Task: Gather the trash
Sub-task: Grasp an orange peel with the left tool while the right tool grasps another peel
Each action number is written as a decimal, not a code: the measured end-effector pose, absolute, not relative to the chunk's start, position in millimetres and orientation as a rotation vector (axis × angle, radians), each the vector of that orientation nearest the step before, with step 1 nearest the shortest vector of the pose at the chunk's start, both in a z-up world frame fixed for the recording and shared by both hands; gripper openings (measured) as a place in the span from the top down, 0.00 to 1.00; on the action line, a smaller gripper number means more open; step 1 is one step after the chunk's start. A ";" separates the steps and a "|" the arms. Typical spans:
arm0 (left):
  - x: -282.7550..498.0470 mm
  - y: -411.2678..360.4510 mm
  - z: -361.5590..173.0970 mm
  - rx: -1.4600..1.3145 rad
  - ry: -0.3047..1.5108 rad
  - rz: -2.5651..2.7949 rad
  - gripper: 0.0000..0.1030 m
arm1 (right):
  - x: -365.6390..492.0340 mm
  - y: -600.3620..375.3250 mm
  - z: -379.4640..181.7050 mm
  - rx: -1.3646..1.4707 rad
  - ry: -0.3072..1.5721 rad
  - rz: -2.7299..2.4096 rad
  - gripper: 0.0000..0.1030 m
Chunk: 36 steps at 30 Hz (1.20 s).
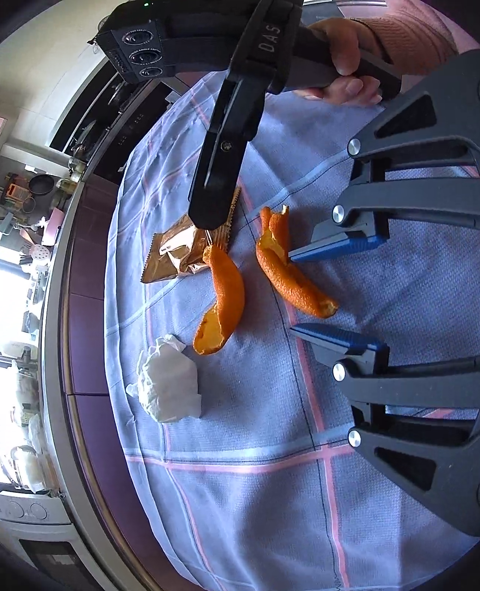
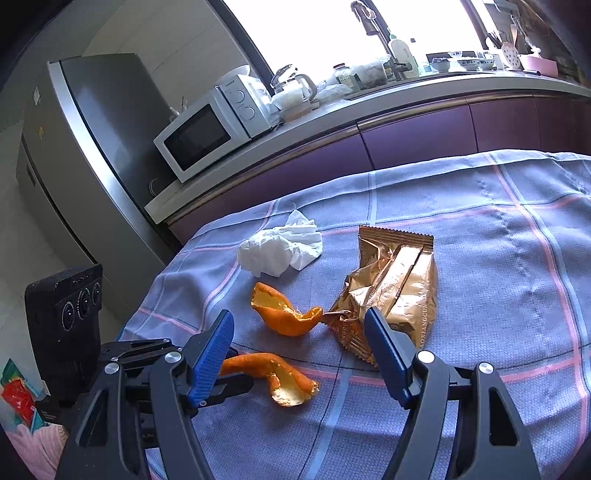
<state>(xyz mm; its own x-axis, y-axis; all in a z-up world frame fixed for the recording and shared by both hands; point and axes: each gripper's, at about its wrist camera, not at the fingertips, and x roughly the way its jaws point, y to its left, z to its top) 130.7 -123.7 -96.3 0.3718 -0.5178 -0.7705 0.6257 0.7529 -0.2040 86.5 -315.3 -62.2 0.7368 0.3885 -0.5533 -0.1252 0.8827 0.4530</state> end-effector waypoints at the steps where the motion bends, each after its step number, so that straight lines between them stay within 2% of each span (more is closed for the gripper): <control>1: 131.3 -124.8 -96.9 0.130 0.936 -0.735 0.73 | 87.6 -314.1 -62.2 0.404 0.690 0.295 0.31; 5: 128.4 -125.3 -96.5 0.142 0.928 -0.733 0.84 | 93.6 -309.9 -62.1 0.395 0.698 0.312 0.31; 8: 121.5 -123.3 -94.5 0.158 0.910 -0.715 0.86 | 99.0 -304.7 -62.5 0.384 0.710 0.324 0.31; 20: 105.8 -76.8 -81.4 0.043 0.888 -0.684 0.87 | 118.5 -290.4 -68.8 0.353 0.778 0.325 0.40; 24: 103.9 -55.9 -81.5 0.006 0.889 -0.653 0.87 | 120.8 -284.7 -69.2 0.318 0.793 0.330 0.46; 28: 102.2 -36.2 -82.3 -0.025 0.886 -0.617 0.87 | 122.4 -278.8 -70.4 0.284 0.813 0.329 0.60; 35: 97.8 -13.1 -85.0 -0.057 0.890 -0.582 0.87 | 122.6 -272.8 -73.3 0.256 0.843 0.329 0.61; 36: 98.7 -11.2 -85.9 -0.060 0.890 -0.582 0.87 | 122.0 -272.5 -73.1 0.253 0.842 0.327 0.65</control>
